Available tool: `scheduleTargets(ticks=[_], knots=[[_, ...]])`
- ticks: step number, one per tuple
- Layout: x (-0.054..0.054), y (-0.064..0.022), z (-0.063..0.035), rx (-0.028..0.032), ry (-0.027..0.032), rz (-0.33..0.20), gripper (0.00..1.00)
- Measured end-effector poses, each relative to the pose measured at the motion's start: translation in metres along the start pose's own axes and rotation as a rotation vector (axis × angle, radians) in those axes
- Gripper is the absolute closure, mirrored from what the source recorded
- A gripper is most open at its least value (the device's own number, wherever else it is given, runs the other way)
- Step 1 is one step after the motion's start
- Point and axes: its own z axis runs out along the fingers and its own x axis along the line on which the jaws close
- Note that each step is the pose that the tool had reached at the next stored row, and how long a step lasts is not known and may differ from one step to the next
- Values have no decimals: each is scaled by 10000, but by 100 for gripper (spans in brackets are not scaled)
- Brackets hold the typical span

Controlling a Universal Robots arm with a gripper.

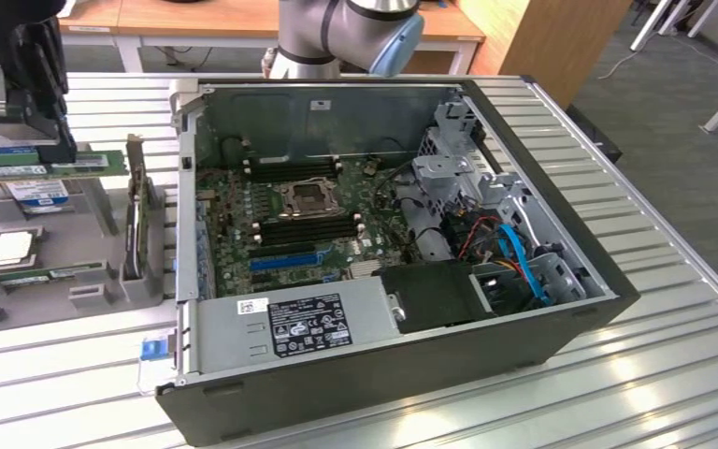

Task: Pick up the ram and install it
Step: 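Pick up the ram and move it above insertion slot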

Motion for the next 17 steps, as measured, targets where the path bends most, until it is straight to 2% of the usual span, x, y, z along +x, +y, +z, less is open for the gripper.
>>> scheduleTargets(ticks=[17], knots=[[3, -221, -17, -122, -2, 5, 88]])
